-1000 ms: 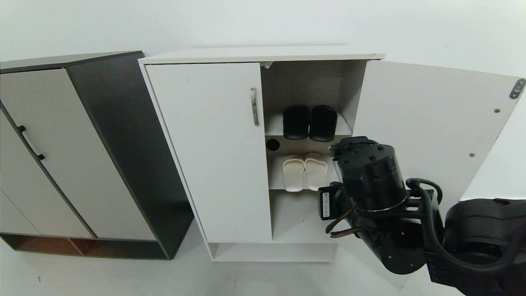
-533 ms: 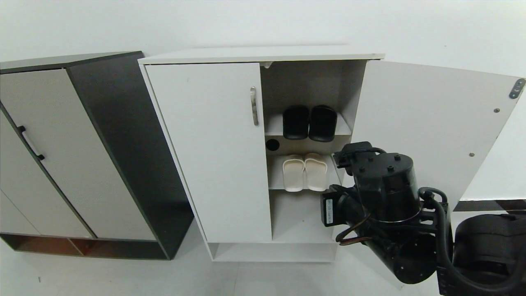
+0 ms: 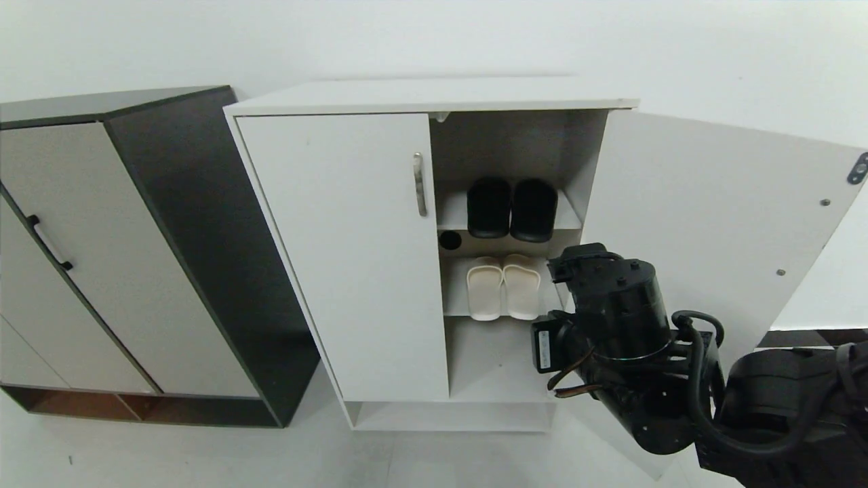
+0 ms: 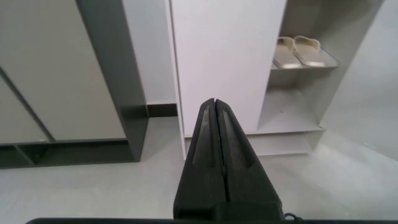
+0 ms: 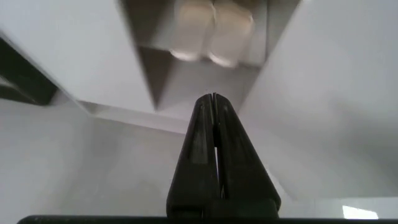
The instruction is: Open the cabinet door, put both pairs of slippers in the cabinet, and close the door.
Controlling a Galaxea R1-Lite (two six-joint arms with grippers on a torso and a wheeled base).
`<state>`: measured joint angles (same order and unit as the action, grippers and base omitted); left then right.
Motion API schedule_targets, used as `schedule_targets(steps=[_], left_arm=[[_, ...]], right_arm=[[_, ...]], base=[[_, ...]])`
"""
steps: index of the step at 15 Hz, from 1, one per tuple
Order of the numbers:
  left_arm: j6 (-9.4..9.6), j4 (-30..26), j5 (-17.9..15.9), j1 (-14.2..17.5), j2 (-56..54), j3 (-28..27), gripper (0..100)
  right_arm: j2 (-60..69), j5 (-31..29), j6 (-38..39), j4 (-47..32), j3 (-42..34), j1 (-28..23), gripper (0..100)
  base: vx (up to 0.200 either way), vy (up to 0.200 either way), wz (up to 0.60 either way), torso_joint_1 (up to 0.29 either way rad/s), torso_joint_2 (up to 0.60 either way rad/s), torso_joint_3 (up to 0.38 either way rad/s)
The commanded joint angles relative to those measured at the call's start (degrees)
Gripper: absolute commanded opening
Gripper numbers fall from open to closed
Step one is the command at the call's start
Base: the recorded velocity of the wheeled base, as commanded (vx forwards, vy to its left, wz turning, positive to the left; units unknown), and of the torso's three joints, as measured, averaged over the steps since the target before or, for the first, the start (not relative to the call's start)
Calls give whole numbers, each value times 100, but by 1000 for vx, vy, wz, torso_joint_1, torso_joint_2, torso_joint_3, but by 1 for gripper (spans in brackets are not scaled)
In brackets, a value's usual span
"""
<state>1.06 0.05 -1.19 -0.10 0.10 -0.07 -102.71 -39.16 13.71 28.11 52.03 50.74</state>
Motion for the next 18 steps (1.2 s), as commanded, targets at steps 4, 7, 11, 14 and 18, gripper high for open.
schedule_targets(steps=[4,7,11,14,18], left_arm=[[-1,4,-4,1,-1,-1,0],[-1,4,-4,1,-1,-1,0],[-1,13,-4,1,-1,7,0],[-1,13,-4,1,-1,-1,0],[-1,4,-4,10,-1,-1,0]], right_arm=[[31,4,-36,1,-17,24,0],[31,4,-36,1,-26,24,0],[172,13,-36,1,-26,24,0],[242,119,-44,-7,-26,24,0],[242,136,-44,1,-26,-29,0]], base=[[0,0,0,78,-526,-349],[0,0,0,129,-463,-339],[0,0,0,152,-470,-317],[0,0,0,178,-479,-320],[0,0,0,193,-500,-308]])
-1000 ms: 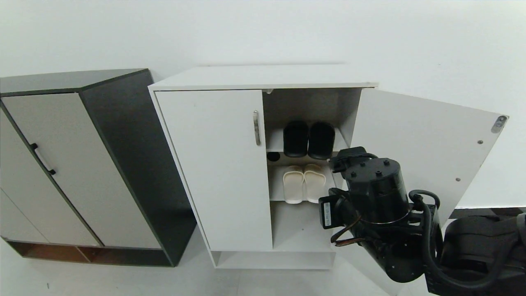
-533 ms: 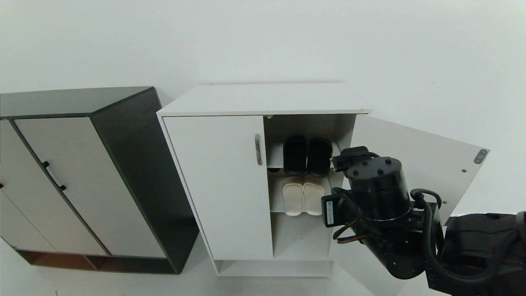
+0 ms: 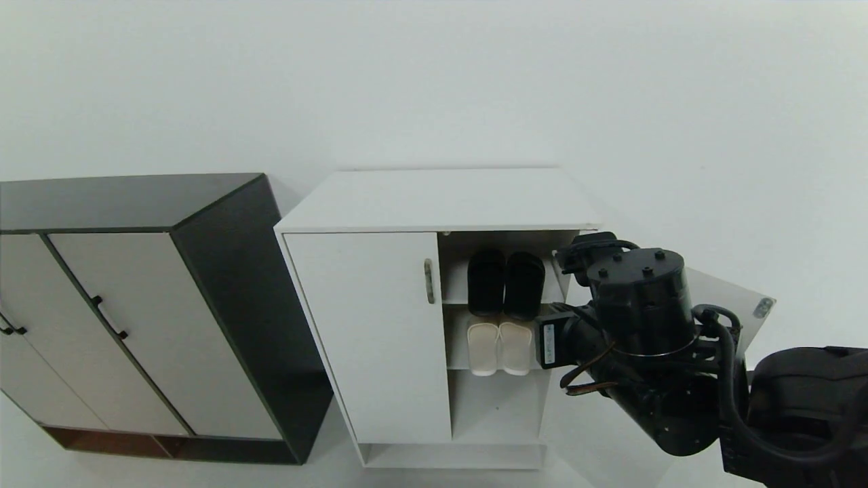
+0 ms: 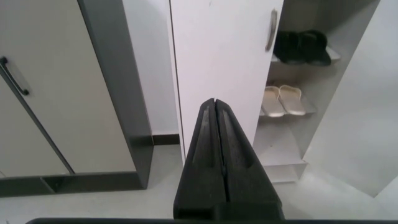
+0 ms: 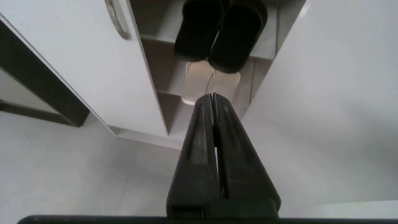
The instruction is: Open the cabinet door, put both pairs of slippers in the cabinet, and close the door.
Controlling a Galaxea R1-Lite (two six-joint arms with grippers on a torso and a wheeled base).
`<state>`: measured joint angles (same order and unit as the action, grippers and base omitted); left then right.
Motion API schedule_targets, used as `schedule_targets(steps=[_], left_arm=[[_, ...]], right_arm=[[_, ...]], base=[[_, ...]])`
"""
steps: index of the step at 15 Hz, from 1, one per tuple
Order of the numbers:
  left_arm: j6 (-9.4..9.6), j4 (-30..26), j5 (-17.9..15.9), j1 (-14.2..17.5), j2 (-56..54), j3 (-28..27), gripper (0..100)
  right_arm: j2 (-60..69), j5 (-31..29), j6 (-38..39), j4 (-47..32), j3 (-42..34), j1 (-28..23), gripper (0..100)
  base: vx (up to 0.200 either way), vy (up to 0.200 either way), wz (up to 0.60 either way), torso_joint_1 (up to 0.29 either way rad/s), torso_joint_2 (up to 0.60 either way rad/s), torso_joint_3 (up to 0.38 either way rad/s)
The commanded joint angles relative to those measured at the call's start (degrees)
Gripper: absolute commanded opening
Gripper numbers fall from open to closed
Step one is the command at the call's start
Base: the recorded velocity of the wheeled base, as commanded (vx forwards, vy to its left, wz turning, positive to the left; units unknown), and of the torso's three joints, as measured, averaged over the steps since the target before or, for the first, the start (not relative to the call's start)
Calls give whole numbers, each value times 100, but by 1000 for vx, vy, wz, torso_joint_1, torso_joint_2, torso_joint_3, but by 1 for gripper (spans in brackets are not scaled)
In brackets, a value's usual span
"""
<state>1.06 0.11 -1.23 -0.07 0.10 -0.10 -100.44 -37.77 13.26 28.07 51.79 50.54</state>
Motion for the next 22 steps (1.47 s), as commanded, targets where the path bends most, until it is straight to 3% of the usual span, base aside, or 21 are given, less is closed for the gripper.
schedule_targets(steps=[1,10,22], left_arm=[[-1,7,0,-1,-1,1,0],[-1,7,0,7,-1,1,0],[-1,7,0,-1,-1,1,0]], right_arm=[[-2,-3,1,5,-2,-9,0],[-72,-3,1,40,-37,-9,0],[-195,6,-403,225,-125,-396,0]], base=[[0,0,0,212,-520,-325],[0,0,0,223,-522,-301],[0,0,0,10,-21,-12]])
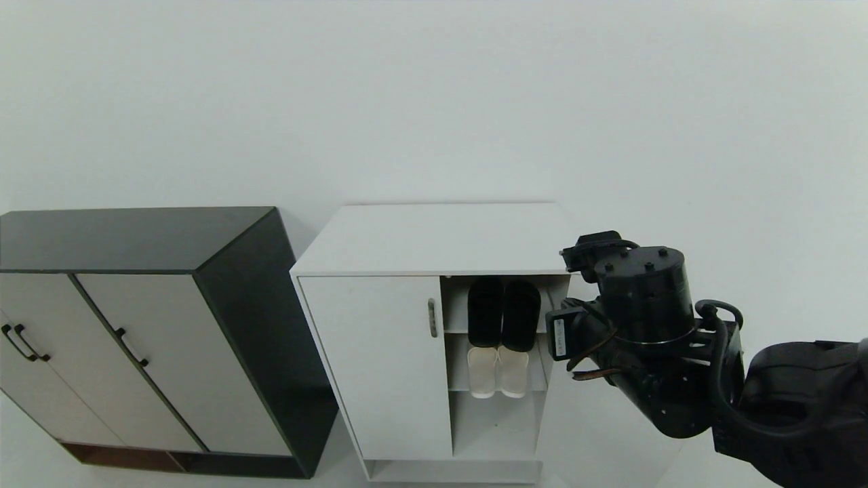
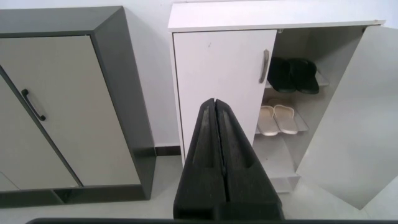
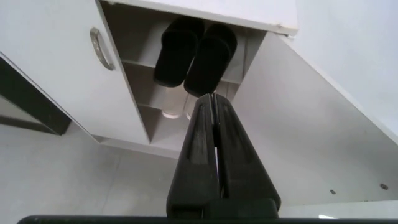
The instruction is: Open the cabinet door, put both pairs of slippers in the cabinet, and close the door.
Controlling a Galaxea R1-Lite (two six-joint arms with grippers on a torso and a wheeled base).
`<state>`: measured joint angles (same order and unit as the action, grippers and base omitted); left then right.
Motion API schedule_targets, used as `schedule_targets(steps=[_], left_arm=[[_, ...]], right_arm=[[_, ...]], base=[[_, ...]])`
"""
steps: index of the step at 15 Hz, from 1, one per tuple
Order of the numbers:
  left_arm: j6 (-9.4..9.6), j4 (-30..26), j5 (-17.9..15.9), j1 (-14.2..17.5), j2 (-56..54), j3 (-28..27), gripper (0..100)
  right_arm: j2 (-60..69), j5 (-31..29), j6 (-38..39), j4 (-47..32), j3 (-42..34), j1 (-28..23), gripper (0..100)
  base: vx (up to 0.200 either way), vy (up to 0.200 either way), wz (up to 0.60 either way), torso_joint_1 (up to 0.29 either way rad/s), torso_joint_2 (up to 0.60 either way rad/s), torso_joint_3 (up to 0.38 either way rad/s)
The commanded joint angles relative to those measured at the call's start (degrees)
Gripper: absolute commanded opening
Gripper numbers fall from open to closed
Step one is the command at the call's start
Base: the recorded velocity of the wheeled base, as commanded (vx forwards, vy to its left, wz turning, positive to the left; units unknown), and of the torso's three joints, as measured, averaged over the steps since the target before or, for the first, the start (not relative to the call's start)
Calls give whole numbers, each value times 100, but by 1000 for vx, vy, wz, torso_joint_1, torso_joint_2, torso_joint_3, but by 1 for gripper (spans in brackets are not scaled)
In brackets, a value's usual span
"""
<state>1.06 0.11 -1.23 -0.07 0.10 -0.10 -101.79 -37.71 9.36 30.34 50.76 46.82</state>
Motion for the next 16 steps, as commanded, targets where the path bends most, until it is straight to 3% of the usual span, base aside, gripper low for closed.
schedule_targets(steps=[1,8,13,16], left_arm=[[-1,-2,0,-1,-1,1,0],[-1,7,0,-1,-1,1,0],[8,7,0,7,-1,1,0],[8,7,0,-1,-1,10,0]], right_arm=[[-95,0,-13,-2,-31,-24,0],[-210,35,-92,235,-5,-367,0],[-210,448,-259,648,171,-1026,0],[-280,457,-31,262,733,-1369,0]], base=[[0,0,0,0,0,0],[0,0,-514,3,3,2],[0,0,0,0,0,0],[-67,0,0,1,1,-1]])
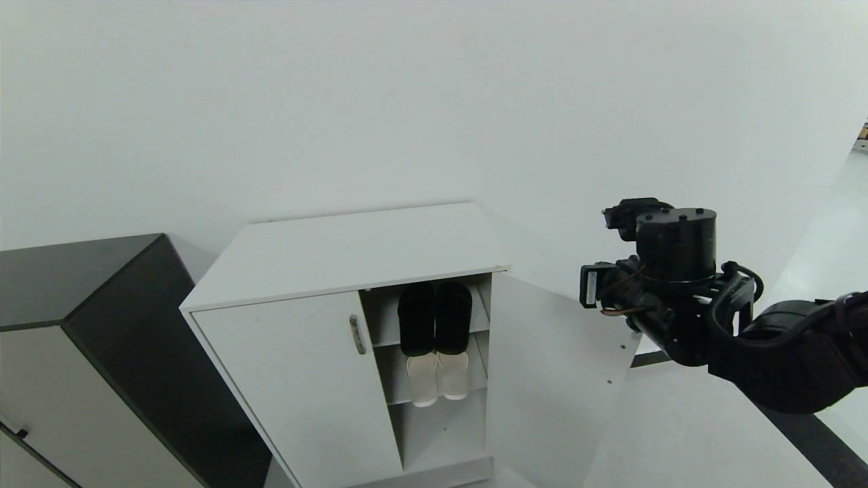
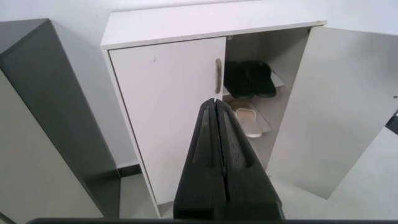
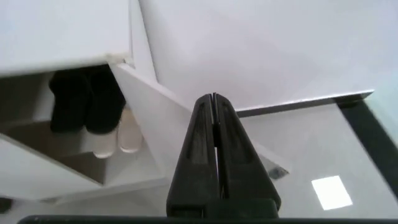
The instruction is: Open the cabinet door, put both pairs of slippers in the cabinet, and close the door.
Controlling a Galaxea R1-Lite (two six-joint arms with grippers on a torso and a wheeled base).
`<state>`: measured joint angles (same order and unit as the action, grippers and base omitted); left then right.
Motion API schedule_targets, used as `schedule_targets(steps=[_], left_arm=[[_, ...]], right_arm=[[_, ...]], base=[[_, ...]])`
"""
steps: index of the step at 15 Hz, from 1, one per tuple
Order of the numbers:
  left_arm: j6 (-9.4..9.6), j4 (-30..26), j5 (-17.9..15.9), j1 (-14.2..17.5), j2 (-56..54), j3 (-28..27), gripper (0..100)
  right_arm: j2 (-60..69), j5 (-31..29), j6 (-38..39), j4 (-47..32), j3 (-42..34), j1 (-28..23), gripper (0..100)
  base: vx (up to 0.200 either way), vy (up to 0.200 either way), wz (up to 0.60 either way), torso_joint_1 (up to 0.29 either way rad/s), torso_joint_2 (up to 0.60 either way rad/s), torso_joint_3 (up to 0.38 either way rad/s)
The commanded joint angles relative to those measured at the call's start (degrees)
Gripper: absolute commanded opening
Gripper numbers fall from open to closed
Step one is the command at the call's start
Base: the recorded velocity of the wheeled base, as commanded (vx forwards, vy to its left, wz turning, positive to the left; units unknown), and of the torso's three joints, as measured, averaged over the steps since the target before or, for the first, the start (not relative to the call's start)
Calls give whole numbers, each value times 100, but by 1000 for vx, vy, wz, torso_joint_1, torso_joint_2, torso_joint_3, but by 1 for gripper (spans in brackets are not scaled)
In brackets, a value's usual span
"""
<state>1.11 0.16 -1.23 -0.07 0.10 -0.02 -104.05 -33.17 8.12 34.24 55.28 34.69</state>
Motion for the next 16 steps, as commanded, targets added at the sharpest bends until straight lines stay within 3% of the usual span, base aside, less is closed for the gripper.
schedule_targets(steps=[1,4,6,9,16], left_arm=[[3,2,0,-1,-1,2,0],[3,2,0,-1,-1,-6,0],[3,2,0,-1,-1,-6,0],[3,2,0,-1,-1,-6,0],[3,2,0,-1,-1,-6,0]], right_arm=[[-107,12,331,-454,554,-217,0],[-230,206,770,-1333,1222,-472,0],[-573,223,823,-1350,1503,-745,0],[-1047,751,840,-1280,1881,-1158,0],[-1988,751,840,-1280,2514,-1378,0]], base=[[-200,0,0,12,7,2],[-133,0,0,5,3,0],[0,0,0,0,0,0],[0,0,0,0,0,0],[0,0,0,0,0,0]])
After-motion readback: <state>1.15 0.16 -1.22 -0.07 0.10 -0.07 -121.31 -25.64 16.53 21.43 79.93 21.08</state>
